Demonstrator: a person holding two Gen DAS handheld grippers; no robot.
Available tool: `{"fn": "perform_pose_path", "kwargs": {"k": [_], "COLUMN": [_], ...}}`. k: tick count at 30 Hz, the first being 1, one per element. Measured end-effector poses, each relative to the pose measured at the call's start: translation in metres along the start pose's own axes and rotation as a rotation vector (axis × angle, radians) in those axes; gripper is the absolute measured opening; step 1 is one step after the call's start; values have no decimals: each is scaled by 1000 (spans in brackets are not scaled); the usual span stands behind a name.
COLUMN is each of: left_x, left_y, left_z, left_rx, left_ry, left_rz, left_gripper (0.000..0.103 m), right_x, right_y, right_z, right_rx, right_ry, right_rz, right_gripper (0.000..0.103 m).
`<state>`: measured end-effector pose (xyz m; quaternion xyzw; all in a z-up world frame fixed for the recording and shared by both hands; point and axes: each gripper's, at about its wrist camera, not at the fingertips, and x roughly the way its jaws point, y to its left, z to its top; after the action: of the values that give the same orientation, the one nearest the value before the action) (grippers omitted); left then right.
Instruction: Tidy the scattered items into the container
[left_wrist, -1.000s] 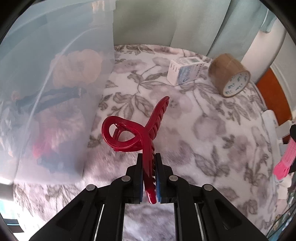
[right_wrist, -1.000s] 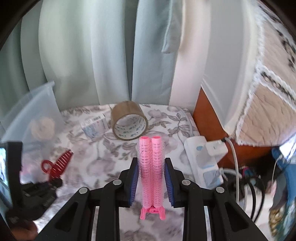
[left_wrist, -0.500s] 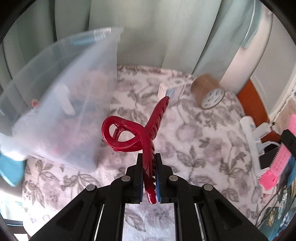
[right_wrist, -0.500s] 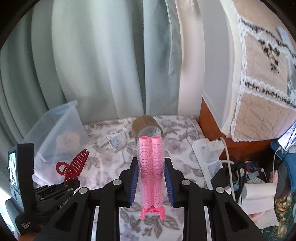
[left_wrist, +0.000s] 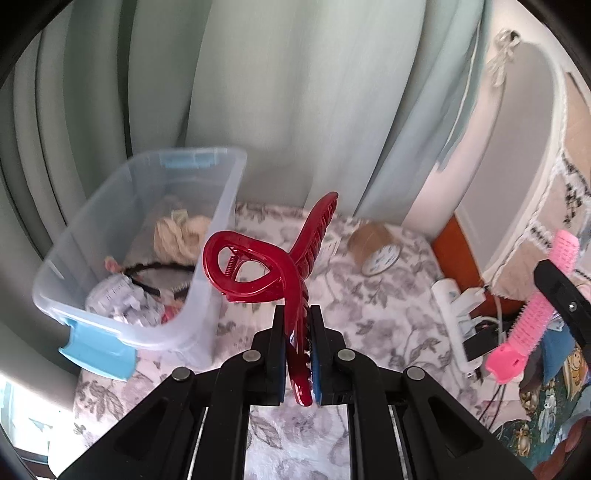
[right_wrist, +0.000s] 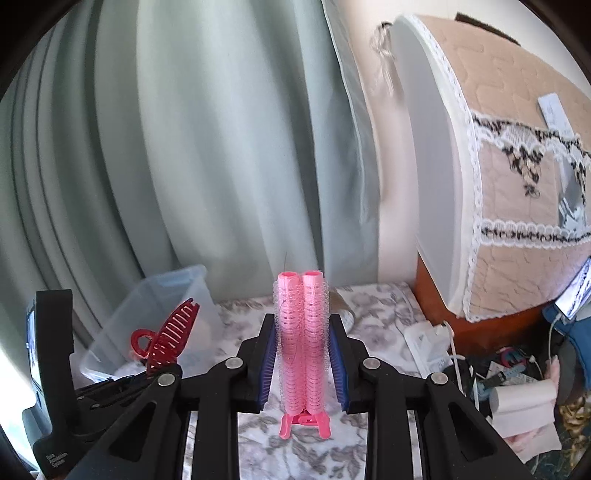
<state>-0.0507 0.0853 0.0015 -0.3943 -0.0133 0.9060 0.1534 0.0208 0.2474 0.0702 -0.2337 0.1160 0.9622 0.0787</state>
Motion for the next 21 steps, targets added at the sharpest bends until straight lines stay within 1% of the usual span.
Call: {"fn": "perform_pose_path", "kwargs": {"k": [3,8,11,15,21], "left_x": [-17,-41,-48,-65,-75], "left_y": [-1,-1,0,9,34], "left_z": [7,15,22,27,34], "left_rx": [14,22,33,12,-33], "left_ry": [-27,-89,-100,-150,-191], "left_rz": [2,-23,-17,-22,8], "left_gripper": [11,11,11,11,11], "right_x": [-11,-22,-27,-27,-27], "right_y": [5,12,16,25,52], "right_z": [6,15,19,26,32], "right_rx": [6,7,15,-10,-65], "right_ry": [-32,-64,-90,-94,-104], "right_rz": [12,19,34,46,87], "right_gripper": [29,29,29,29,29]}}
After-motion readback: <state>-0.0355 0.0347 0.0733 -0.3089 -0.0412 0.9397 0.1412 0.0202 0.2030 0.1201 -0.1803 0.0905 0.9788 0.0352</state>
